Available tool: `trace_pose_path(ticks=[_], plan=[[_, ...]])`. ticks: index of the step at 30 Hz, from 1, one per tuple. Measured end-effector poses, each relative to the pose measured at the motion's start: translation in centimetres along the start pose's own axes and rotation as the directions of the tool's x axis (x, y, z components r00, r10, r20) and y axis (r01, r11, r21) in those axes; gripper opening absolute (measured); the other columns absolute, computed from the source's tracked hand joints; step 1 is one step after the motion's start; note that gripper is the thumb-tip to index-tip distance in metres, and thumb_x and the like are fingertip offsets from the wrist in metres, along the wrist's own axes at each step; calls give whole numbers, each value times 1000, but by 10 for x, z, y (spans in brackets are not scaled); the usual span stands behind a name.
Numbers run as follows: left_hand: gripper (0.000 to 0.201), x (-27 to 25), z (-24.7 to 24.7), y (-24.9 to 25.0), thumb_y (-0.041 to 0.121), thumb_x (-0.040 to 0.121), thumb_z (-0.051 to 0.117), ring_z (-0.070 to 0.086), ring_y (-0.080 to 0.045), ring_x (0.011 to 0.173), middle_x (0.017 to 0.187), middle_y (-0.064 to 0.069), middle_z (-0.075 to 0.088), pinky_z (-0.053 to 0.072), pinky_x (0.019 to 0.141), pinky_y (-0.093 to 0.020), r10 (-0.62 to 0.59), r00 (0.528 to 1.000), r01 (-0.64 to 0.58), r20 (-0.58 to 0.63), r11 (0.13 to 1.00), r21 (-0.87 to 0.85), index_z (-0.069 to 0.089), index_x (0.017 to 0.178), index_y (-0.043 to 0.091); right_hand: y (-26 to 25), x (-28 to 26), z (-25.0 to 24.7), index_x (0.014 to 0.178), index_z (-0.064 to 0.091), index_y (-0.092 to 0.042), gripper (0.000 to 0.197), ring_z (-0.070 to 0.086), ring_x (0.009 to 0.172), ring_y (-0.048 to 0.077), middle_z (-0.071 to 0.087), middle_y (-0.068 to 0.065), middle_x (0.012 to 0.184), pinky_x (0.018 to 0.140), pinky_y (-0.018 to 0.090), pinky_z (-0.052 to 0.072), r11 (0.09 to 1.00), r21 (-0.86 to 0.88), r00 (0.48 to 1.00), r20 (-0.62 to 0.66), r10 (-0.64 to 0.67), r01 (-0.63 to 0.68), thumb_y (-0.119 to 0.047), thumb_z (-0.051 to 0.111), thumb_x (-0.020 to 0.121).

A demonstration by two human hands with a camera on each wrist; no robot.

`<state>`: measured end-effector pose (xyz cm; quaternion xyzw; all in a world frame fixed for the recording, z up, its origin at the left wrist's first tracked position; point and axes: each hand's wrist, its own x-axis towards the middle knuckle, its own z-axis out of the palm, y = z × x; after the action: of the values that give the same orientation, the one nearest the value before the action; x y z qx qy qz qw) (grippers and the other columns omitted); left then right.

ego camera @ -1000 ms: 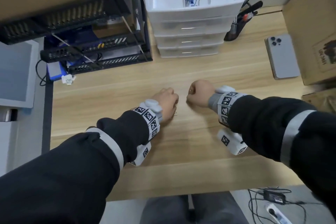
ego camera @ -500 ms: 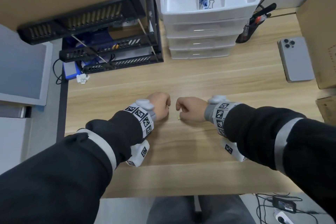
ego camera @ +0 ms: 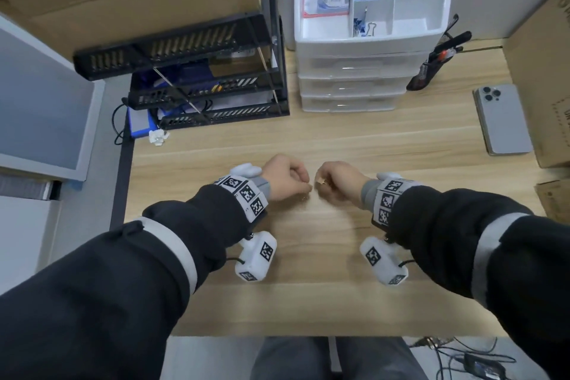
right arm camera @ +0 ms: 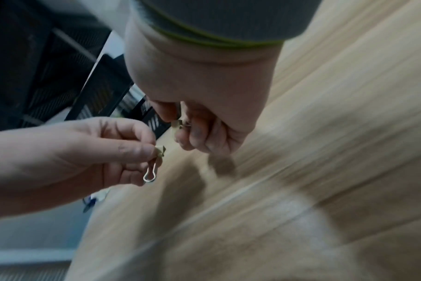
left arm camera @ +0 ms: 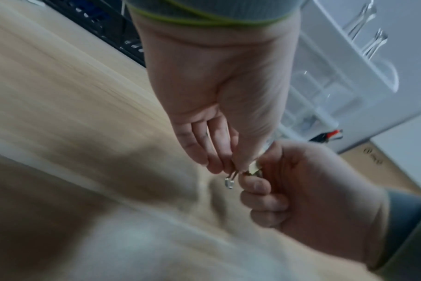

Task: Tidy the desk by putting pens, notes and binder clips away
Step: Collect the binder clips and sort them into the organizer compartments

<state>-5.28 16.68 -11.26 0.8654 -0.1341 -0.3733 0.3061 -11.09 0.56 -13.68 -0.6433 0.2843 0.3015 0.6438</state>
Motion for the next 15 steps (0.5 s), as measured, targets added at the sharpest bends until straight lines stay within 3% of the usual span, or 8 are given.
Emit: trace_pose_path(ticks=[3,5,7,10,13,15], plan=[[13,0,-5,24,14,74,85,57,-3,50,61,1,67,45,54,-14,54,999,-54,-1,989,-137,73,77,10,1,-3,-7,81,58,-11,21,28,41,14,43,2,52,44,18,18,970,228,996,62,71,-84,-19,40,85],[15,-2,-6,42,12,74,86,57,-2,51,63,-1,68,45,55,-14,109,994,-110,-12,982,-154,74,77,4,1,-10,-12,72,53,-14,33,32,44,15,47,1,52,43,20,19,936,330,992,87,97,-120,-31,38,97],[14,-4,-8,62,11,73,86,56,-4,54,63,-3,68,47,58,-18,163,986,-165,-24,978,-131,74,76,3,-6,-21,-18,73,52,-17,41,36,42,14,50,3,56,39,19,25,889,429,983,149,105,-160,-41,35,102],[15,-4,-11,83,15,71,87,56,-5,56,65,-7,70,49,61,-24,193,980,-197,-50,977,-78,75,73,7,-15,-34,-23,76,56,-17,35,38,42,11,50,4,60,36,19,26,847,508,981,182,73,-158,-37,40,100],[16,-4,-23,111,23,73,87,53,2,48,57,4,67,42,53,-13,244,970,-243,-2,966,92,75,69,13,-33,-49,-35,71,52,-16,29,37,40,9,45,1,59,35,17,23,792,598,986,163,34,-126,-28,46,97],[21,-7,-35,132,31,73,86,49,2,45,52,10,60,36,49,-12,270,963,-265,6,942,208,73,64,17,-47,-60,-45,71,50,-17,28,34,39,7,41,-1,60,32,16,20,769,631,989,147,10,-102,-22,48,98]])
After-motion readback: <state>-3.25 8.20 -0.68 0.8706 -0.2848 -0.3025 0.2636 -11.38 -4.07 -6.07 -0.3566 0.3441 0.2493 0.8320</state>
